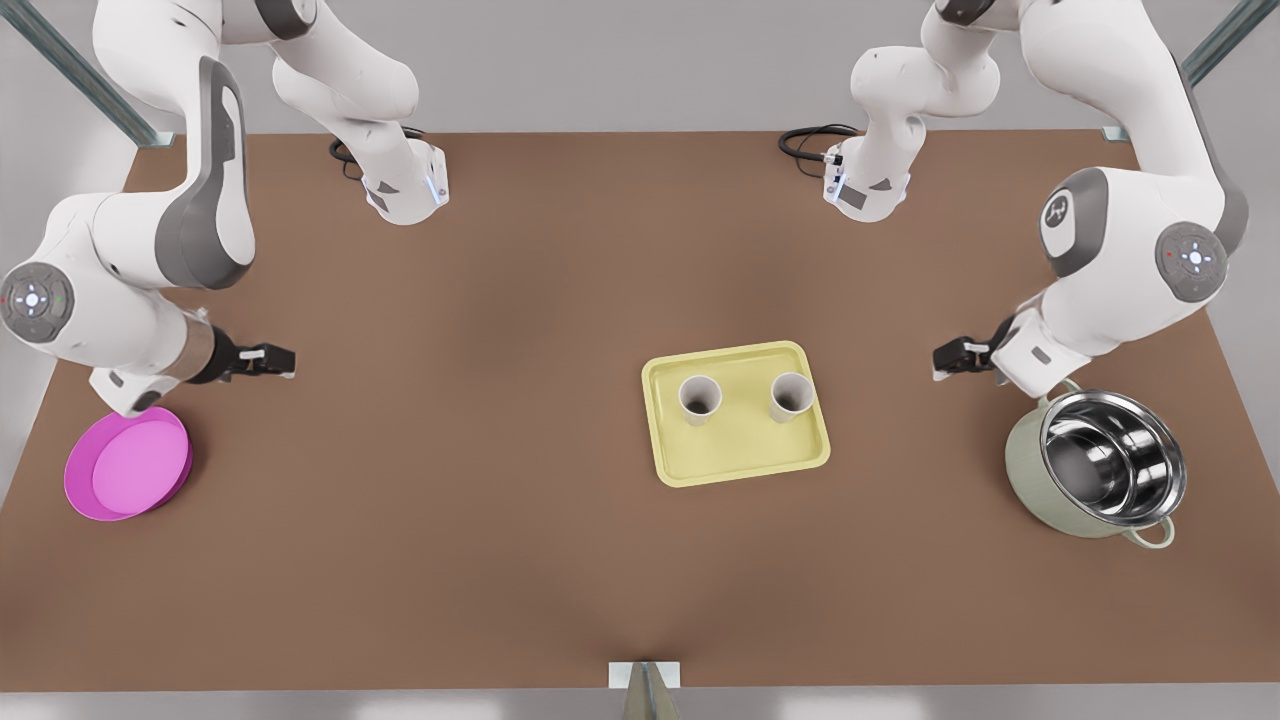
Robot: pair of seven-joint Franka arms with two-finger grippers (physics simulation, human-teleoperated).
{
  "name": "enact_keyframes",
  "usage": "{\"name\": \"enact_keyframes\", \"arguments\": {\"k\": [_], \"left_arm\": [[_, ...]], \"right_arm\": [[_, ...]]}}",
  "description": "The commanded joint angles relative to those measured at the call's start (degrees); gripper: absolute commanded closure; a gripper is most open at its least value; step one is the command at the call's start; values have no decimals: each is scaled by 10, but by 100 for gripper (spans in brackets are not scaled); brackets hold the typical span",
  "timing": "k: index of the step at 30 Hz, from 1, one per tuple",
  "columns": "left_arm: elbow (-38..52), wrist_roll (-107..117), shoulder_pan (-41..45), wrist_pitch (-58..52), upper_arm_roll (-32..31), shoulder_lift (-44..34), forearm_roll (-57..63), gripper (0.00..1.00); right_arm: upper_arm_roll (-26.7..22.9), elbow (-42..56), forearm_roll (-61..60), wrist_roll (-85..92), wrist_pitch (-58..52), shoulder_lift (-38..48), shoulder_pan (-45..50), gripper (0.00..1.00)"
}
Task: Use the left arm to pick up the white IKEA cup from the tray and place it on the middle-left position; use the right arm to pick up the white IKEA cup from the tray and place it on the middle-right position
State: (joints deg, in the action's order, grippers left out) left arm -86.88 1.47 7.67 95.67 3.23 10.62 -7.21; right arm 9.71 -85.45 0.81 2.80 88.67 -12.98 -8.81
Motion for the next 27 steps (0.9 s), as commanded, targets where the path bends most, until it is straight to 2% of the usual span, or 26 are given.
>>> {"name": "enact_keyframes", "arguments": {"k": [1,5,8,11,14,17,20,22,25,27], "left_arm": [[-5,-12,2,66,0,-4,-3,0],[-10,-5,3,30,0,0,33,0],[13,80,80,99,-2,72,30,0],[29,166,139,113,-2,113,33,0],[-19,158,138,117,-1,104,34,0],[-150,156,140,182,-1,42,35,0],[-233,128,139,249,1,12,35,0],[-284,134,147,287,-1,-9,35,0],[-281,134,147,319,0,20,34,0],[-283,131,147,339,0,41,34,0]], "right_arm": [[0,0,0,23,45,1,0,0],[0,0,0,23,45,1,0,0],[5,7,4,-5,47,-13,6,0],[11,9,6,-104,114,-49,81,0],[10,24,3,-192,176,-108,151,0],[11,31,4,-349,288,-174,224,0],[9,156,5,-459,296,-276,302,0],[8,247,5,-463,299,-346,338,0],[-21,309,5,-526,339,-417,411,0],[-22,310,5,-542,356,-420,437,0]]}}
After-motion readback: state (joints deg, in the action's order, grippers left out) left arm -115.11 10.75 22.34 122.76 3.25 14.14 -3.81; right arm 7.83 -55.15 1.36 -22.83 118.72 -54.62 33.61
